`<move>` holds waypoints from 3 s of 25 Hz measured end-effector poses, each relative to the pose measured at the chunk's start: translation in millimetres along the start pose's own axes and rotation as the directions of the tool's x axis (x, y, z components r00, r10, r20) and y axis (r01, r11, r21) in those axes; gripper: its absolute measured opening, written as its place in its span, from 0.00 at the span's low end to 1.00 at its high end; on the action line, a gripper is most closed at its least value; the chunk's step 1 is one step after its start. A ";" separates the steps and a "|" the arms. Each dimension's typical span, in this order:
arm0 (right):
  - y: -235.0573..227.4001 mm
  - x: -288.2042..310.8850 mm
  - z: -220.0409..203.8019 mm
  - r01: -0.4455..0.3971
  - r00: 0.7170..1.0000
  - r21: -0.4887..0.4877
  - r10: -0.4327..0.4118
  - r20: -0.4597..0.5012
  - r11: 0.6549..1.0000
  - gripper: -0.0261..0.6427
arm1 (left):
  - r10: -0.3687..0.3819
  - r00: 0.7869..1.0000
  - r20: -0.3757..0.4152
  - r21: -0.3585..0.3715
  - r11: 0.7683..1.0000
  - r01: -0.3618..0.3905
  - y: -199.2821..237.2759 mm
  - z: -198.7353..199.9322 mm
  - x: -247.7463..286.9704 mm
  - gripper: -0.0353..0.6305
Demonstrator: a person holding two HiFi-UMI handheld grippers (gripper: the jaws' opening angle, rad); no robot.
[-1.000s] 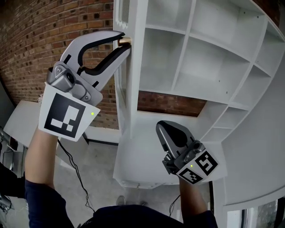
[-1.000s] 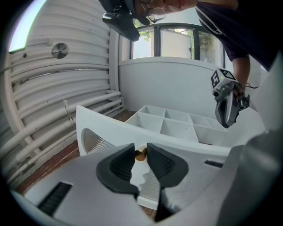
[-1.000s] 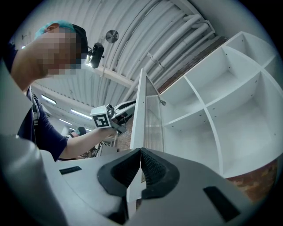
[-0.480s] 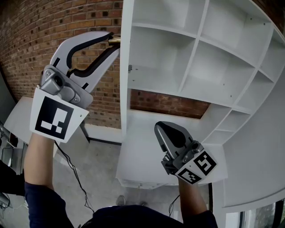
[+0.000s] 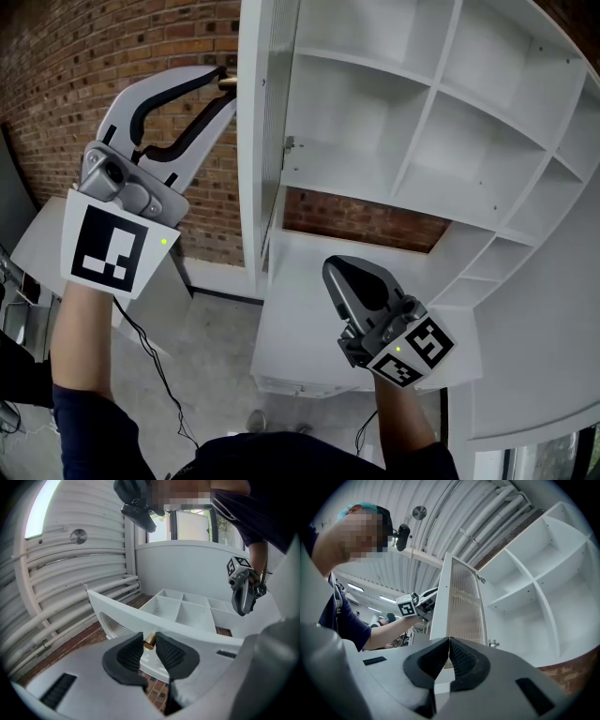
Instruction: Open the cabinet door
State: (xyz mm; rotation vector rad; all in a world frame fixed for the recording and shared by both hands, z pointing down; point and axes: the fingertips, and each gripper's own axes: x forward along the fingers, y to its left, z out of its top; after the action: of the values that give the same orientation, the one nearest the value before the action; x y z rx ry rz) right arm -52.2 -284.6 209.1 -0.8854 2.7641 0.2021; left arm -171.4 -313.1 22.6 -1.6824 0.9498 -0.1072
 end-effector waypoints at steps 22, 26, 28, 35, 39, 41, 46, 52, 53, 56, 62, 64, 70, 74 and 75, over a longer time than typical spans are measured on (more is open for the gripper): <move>16.2 11.5 -3.6 -0.016 1.000 0.015 0.016 -0.005 1.000 0.08 | 0.102 0.994 -0.041 -0.047 0.993 -0.104 7.6 -17.3 -25.9 0.12; 17.9 12.2 -4.1 -0.028 1.000 0.022 0.028 -0.008 0.999 0.08 | 0.123 0.991 -0.049 -0.124 0.984 -0.128 -3.4 -21.0 -36.5 0.12; 18.0 12.0 -5.0 -0.033 0.999 0.026 0.033 -0.010 0.999 0.08 | 0.125 0.990 -0.059 -0.157 0.979 -0.133 -12.6 -22.1 -42.5 0.11; 14.0 7.1 -11.5 -0.019 1.000 0.042 0.020 -0.023 0.999 0.08 | 0.130 0.991 -0.027 -0.224 0.966 -0.132 -42.7 8.4 -62.9 0.06; 8.0 -5.0 -12.8 -0.001 1.000 0.044 0.002 -0.029 0.999 0.08 | 0.084 0.996 0.016 -0.270 0.960 -0.077 -72.7 32.7 -64.2 0.06; 4.2 -12.6 -12.1 0.011 0.999 0.043 -0.010 -0.031 0.999 0.08 | 0.059 0.998 0.034 -0.320 0.946 -0.045 -89.7 38.3 -62.5 0.06; -7.4 -32.6 -6.5 0.049 0.998 0.036 -0.048 -0.035 0.998 0.08 | -0.008 0.999 0.037 -0.467 0.884 0.024 -133.9 37.1 -53.9 0.06; -24.0 -59.1 -4.8 0.096 0.995 0.027 -0.095 -0.035 0.995 0.08 | -0.071 0.996 0.049 -0.639 0.764 0.085 -181.3 33.4 -33.7 0.06; -26.8 -63.4 -4.6 0.103 0.994 0.026 -0.102 -0.034 0.994 0.08 | -0.079 0.996 0.050 -0.659 0.746 0.092 -187.9 33.0 -29.6 0.06; -36.4 -76.7 -4.5 0.131 0.991 0.027 -0.130 -0.034 0.991 0.08 | -0.109 0.993 0.052 -0.693 0.712 0.114 -207.2 33.2 -18.3 0.06; -57.0 -95.4 -8.9 0.165 0.986 0.036 -0.164 -0.040 0.986 0.08 | -0.153 0.986 0.060 -0.748 0.647 0.146 -246.2 31.1 2.8 0.06; -60.9 -99.6 -12.2 0.175 0.984 0.040 -0.174 -0.043 0.984 0.08 | -0.171 0.983 0.059 -0.770 0.619 0.154 -261.7 26.8 6.3 0.06; -71.8 -109.7 -30.1 0.204 0.977 0.059 -0.200 -0.068 0.977 0.08 | -0.211 0.977 0.042 -0.813 0.560 0.156 -298.5 9.3 12.1 0.06; -77.9 -112.1 -38.7 0.216 0.974 0.067 -0.211 -0.079 0.974 0.08 | -0.244 0.969 0.034 -0.824 0.542 0.165 -321.2 1.5 11.6 0.06; -79.5 -112.5 -40.9 0.219 0.974 0.070 -0.213 -0.081 0.973 0.08 | -0.252 0.967 0.031 -0.829 0.534 0.165 -325.9 -0.6 11.4 0.06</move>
State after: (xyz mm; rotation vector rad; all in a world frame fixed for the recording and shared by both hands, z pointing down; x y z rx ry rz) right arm 76.1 -294.6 273.1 -1.1848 2.6926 0.0231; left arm 7.7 -311.2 295.1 -2.7128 0.9135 0.1396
